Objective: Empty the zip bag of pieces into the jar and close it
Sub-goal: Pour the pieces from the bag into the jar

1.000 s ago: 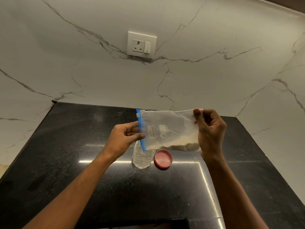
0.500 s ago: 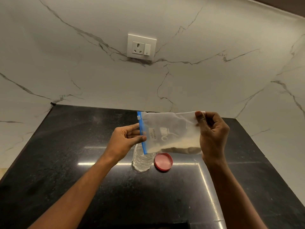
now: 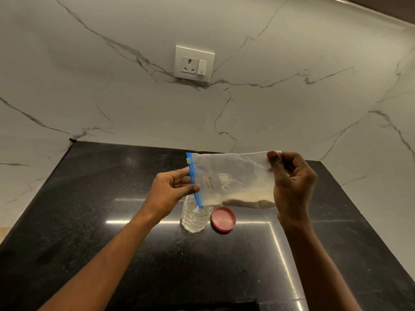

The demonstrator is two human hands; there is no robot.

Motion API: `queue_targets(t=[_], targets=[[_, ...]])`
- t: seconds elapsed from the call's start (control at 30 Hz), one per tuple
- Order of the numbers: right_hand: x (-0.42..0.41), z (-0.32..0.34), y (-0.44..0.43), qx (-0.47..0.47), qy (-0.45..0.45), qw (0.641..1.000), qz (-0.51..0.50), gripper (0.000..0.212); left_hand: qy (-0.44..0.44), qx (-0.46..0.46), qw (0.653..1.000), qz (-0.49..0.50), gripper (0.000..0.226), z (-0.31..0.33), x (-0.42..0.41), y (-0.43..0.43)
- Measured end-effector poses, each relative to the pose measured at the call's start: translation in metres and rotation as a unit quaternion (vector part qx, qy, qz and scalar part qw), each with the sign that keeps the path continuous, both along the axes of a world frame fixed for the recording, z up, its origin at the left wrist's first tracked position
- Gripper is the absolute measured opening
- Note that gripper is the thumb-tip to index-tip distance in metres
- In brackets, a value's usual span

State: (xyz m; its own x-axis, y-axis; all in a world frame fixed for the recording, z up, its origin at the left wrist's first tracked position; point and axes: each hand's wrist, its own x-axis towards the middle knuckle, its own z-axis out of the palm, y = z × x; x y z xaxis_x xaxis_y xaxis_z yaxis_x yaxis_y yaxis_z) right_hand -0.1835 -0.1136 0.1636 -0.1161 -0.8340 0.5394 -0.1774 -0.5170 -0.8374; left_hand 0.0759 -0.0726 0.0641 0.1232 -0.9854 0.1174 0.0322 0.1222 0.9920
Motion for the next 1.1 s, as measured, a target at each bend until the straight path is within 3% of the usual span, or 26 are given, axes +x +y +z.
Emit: queue_targets(t=[0.83,0.97,1.03,1.1], targets=[[-0.003,0.001,0.002,0.031,0.024,0.999,0.026,0.008,-0.045,0.037,0.998,0.025,0.052,0.004,0.002,0.004],[-0.004,-0.001,0.003,0.06,0.045,0.996,0.045,0.014,-0.163,0.059,0.984,0.04,0.062,0.019,0.0,0.009],[-0.005,-0.004,0.003,0.07,0.052,0.995,0.047,0.012,-0.281,0.048,0.954,0.089,0.087,0.034,-0.001,0.009],[-0.006,-0.006,0.003,0.067,0.056,0.995,0.046,0.008,-0.396,-0.048,0.907,0.136,0.098,0.06,-0.006,0.009]])
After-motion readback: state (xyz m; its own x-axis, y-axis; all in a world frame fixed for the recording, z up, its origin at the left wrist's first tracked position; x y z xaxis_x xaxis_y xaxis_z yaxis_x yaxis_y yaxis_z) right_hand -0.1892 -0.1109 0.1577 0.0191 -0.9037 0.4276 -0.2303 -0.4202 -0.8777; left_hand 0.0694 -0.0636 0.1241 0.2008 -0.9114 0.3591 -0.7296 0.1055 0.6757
